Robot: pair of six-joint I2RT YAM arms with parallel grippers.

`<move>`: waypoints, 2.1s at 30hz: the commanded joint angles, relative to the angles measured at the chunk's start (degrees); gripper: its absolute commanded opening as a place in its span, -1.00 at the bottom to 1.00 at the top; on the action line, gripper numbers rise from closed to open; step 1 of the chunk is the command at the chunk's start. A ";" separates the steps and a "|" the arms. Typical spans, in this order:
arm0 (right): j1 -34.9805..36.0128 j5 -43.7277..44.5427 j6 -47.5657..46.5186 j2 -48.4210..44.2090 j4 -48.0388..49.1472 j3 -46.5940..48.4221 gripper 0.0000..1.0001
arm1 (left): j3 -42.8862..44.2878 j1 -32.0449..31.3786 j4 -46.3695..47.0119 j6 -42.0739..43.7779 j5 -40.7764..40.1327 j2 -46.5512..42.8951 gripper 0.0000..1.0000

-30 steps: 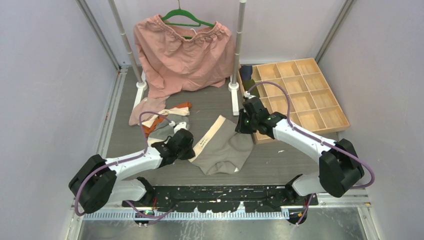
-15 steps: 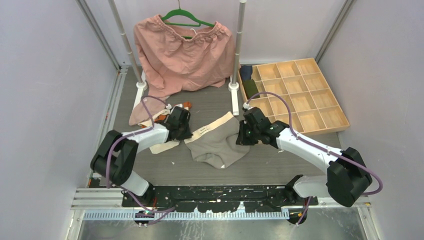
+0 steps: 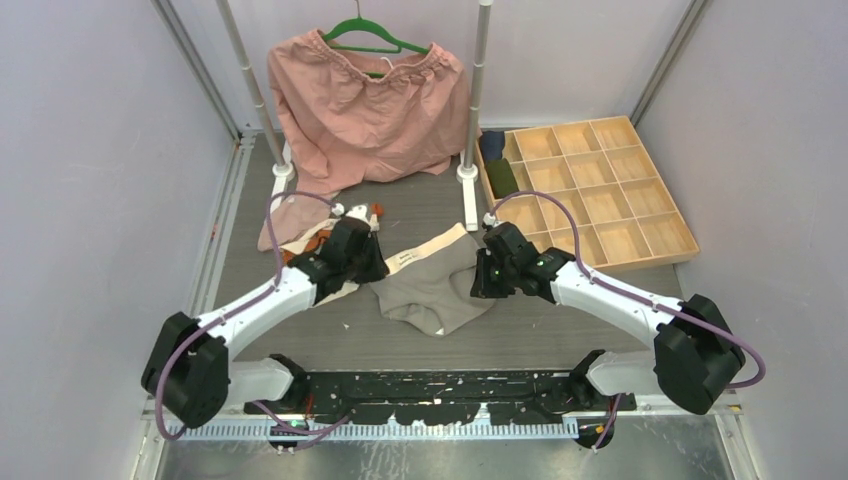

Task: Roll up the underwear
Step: Flatten out the underwear at the center of the board.

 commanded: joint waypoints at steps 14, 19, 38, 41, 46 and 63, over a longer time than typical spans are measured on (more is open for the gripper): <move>0.25 1.56 1.55 -1.57 2.35 -0.37 -0.62 | -12.63 -10.97 1.32 -8.34 -7.17 0.42 -0.98; 0.14 6.23 1.85 -1.50 0.76 0.81 -0.62 | -14.11 -10.97 -4.52 -10.52 -8.55 -2.21 -0.99; -1.60 9.30 -8.29 28.22 2.01 25.43 -0.57 | -15.01 -10.96 -10.50 -9.63 -13.08 -6.94 -0.99; -2.88 8.51 -9.43 32.95 1.36 28.78 -0.58 | -14.95 -10.88 -10.47 -9.44 -12.98 -7.01 -0.99; -4.64 9.75 -9.99 36.05 -0.85 30.69 -0.59 | -14.45 -10.88 -10.94 -9.35 -13.31 -6.45 -0.99; -7.41 15.58 -2.48 19.28 -2.29 10.53 -0.59 | -9.85 -10.26 -9.53 -5.00 -12.28 0.52 -0.99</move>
